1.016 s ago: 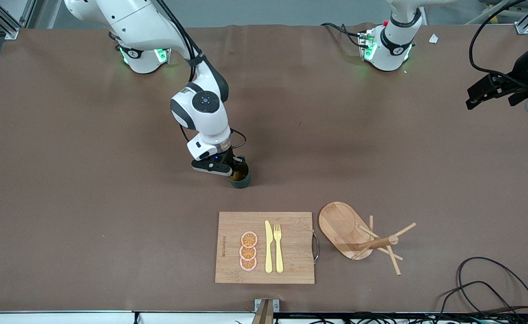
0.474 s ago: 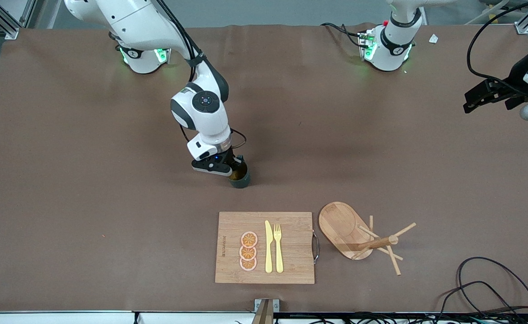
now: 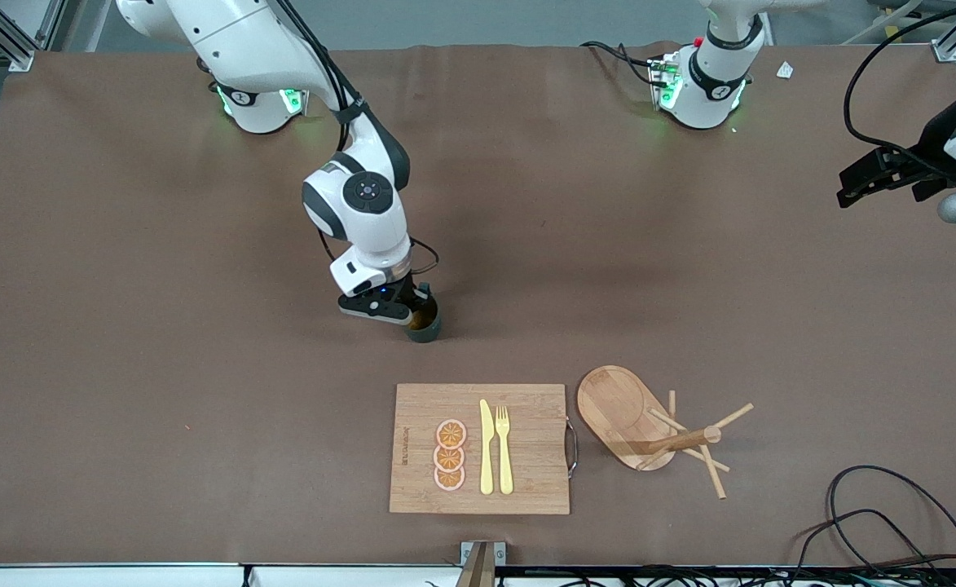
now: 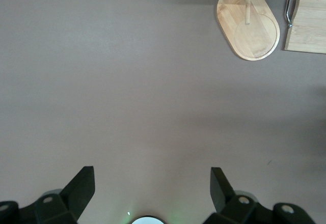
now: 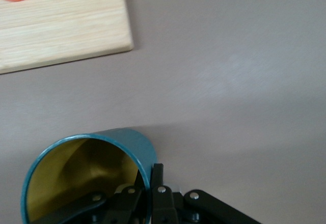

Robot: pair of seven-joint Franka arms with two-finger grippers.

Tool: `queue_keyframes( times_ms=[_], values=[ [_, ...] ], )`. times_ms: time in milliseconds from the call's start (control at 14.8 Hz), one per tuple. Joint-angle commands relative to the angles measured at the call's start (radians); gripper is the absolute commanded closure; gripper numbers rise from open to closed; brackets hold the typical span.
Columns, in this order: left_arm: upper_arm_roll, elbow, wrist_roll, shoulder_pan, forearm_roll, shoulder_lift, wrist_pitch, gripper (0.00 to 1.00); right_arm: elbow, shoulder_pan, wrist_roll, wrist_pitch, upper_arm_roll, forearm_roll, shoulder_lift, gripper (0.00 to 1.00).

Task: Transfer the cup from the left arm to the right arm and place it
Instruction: 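Carry the teal mug with the right gripper away from the cutting board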

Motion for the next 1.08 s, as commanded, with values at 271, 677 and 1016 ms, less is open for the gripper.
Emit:
queue_keyframes(
  times_ms=[271,677,1016],
  values=[
    [-0.001,0.013,-0.002,0.006,-0.008,0.013,0.003,0.0,-0.086,-0.167,-0.577,-0.204,0.012,-0.011,-0.208,1.0],
    [-0.001,0.016,0.0,0.006,-0.01,0.014,0.003,0.0,-0.301,-0.434,-1.23,-0.073,0.012,-0.01,-0.337,1.0],
    [-0.001,0.026,0.0,0.006,-0.011,0.03,0.003,0.0,-0.469,-0.583,-1.645,0.173,0.015,-0.01,-0.351,1.0]
  ],
)
